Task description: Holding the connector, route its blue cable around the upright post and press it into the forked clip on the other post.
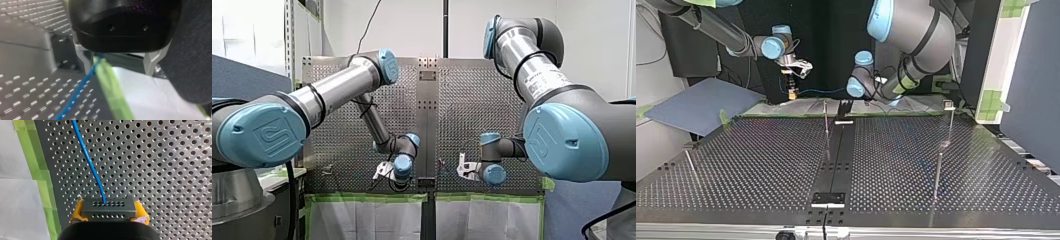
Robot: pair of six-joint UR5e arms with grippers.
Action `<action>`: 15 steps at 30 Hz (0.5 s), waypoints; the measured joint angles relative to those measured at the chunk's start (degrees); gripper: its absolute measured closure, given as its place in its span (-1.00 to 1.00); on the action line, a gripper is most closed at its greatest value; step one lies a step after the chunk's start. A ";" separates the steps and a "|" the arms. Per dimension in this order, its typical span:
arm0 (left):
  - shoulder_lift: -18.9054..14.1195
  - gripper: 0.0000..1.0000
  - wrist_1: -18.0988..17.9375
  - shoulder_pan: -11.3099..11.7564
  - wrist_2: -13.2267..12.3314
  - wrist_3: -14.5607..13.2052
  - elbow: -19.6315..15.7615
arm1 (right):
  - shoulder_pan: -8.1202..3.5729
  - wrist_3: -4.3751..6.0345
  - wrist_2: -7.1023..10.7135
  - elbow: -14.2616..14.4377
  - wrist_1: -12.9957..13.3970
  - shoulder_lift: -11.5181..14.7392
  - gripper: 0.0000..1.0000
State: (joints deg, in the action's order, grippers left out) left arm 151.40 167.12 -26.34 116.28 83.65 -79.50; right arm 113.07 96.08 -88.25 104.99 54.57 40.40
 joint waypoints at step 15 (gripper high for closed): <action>1.27 -1.00 -0.45 -0.29 -8.91 8.88 3.37 | -0.23 -0.56 0.00 -0.39 -1.01 0.00 1.00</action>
State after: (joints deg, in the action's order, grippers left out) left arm 152.67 166.67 -26.63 107.37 92.53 -76.13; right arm 112.84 95.51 -88.25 104.61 53.56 40.40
